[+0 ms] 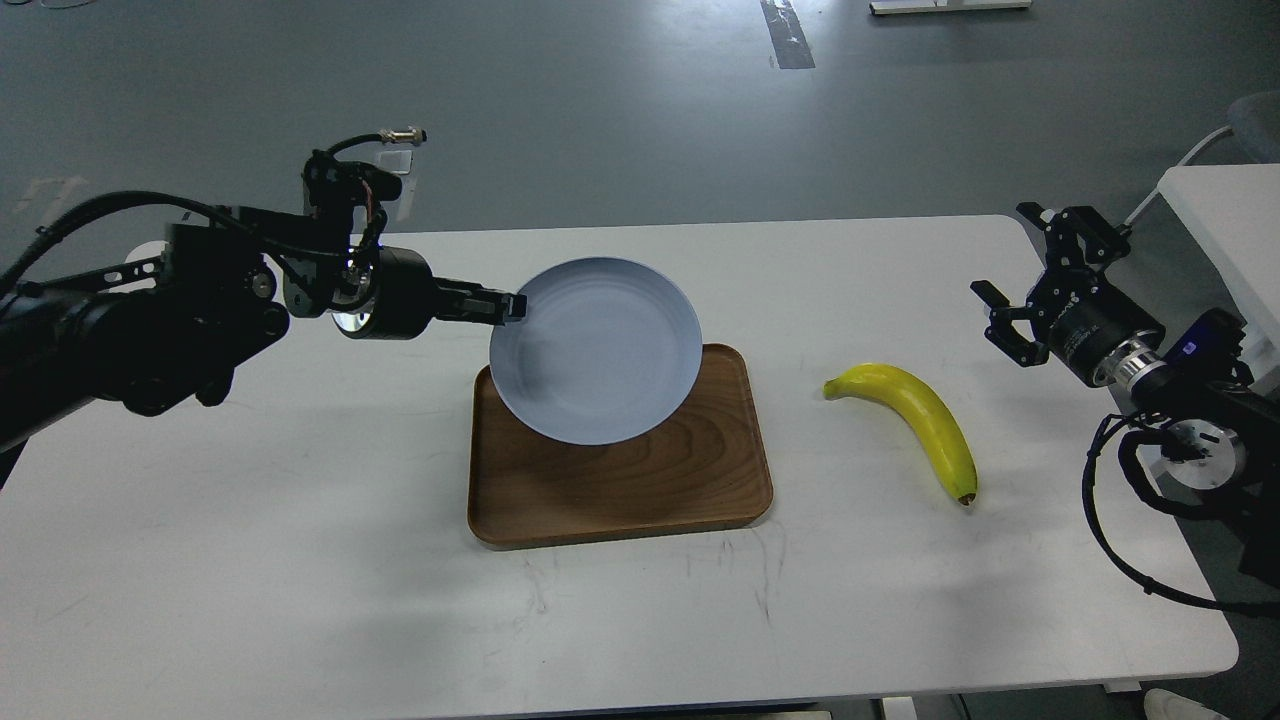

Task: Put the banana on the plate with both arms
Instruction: 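Lift the plate with the left gripper and carry it over the wooden tray, then lower the plate onto the tray, open the left gripper and withdraw, then move the right gripper down to the yellow banana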

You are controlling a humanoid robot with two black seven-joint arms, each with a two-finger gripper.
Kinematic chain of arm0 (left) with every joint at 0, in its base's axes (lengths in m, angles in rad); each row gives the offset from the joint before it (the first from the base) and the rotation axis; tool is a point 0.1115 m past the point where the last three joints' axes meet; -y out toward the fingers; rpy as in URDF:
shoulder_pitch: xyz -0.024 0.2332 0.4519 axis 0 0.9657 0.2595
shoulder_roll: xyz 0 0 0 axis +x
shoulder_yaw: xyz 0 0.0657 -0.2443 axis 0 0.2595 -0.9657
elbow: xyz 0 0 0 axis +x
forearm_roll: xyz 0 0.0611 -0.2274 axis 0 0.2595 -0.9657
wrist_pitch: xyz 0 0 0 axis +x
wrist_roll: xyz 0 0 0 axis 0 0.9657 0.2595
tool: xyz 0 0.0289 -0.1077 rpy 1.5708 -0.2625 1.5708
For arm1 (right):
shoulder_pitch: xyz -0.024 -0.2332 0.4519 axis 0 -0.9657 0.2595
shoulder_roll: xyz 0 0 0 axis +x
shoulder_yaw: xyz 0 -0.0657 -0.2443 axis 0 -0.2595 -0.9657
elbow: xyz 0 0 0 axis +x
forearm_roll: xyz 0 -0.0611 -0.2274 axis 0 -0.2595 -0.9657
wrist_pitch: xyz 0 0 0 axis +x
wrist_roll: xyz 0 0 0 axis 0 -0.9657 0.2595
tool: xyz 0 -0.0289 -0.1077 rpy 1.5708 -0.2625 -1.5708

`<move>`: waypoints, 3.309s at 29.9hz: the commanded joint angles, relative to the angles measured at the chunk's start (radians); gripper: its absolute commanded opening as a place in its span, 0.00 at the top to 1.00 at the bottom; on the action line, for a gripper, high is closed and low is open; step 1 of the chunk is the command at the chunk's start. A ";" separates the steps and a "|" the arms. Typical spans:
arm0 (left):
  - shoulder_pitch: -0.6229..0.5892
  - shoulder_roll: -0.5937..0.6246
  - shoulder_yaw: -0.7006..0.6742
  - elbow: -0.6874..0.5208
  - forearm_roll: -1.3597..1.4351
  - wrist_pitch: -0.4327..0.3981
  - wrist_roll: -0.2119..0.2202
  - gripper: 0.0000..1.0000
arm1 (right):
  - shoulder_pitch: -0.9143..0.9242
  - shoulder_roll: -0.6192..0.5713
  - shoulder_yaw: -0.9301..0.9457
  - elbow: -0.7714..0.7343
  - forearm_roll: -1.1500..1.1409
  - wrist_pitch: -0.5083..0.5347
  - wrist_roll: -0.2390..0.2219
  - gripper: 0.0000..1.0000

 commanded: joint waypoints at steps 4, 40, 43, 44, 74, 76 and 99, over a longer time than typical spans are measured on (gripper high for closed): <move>0.013 -0.090 0.019 0.037 0.001 0.000 0.043 1.00 | -0.003 -0.017 0.000 0.002 0.000 0.000 0.000 0.00; 0.045 -0.169 0.064 0.178 -0.089 0.016 0.048 0.00 | -0.002 -0.043 -0.002 0.008 -0.002 0.000 0.000 0.00; 0.016 -0.157 0.042 0.177 -0.248 0.018 0.032 0.00 | 0.004 -0.062 -0.002 0.011 -0.003 0.000 0.000 0.00; -0.001 -0.144 0.012 0.177 -0.381 0.019 0.031 0.00 | 0.007 -0.078 -0.002 0.020 -0.009 0.000 0.000 0.00; 0.418 0.012 -0.526 0.154 -1.222 0.000 -0.063 0.00 | 0.130 -0.257 -0.115 0.233 -0.487 0.000 0.000 0.00; 0.418 0.014 -0.526 0.149 -1.222 0.000 -0.063 0.00 | 0.171 -0.270 -0.138 0.244 -0.555 0.000 0.000 0.00; 0.415 0.014 -0.527 0.148 -1.213 0.000 -0.058 0.00 | 0.578 0.035 -0.930 0.162 -1.068 -0.058 0.000 0.00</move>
